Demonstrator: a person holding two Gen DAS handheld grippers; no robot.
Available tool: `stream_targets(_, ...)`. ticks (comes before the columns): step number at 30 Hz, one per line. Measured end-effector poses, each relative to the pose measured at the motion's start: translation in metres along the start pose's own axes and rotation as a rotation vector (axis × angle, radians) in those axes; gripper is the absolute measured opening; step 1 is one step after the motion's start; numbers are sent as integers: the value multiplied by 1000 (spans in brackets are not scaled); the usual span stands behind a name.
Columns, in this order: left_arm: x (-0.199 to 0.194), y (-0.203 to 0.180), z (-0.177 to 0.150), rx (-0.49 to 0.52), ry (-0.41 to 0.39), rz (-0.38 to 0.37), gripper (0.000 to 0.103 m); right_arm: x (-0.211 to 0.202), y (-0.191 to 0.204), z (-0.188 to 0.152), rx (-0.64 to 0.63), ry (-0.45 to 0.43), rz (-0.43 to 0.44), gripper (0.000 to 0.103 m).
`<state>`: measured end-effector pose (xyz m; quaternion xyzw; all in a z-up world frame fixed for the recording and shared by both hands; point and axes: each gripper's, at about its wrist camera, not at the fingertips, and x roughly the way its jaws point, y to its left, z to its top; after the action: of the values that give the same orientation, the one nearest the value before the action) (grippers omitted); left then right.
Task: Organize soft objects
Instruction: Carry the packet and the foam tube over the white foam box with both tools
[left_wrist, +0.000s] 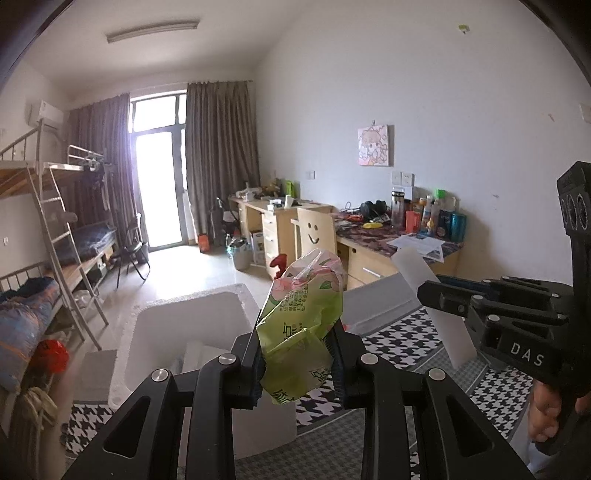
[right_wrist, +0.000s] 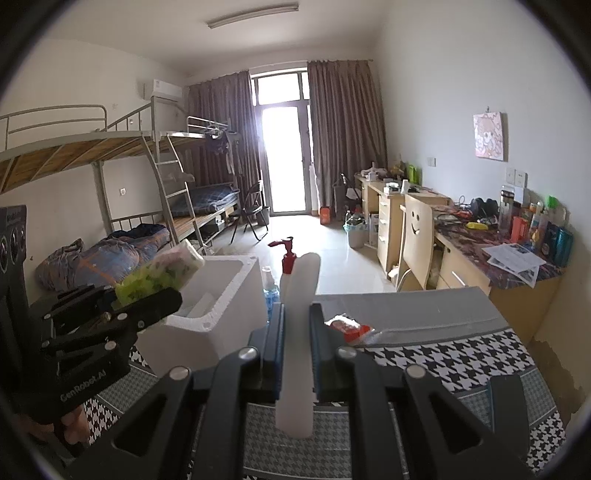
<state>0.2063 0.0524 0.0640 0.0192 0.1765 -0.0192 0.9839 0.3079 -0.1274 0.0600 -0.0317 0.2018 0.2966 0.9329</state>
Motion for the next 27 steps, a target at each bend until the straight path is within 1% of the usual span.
stream_targets(9,3,5,7,1,-9,19,30,6,6,9,-33,-2,13,16)
stream_targets(20,8,14,18,7,-20,70,30,12,13,21,-55,-7,49,16)
stream_targets(27,12,23,22,-11,-29,103,30,20,18,27,-71,-2,69,16)
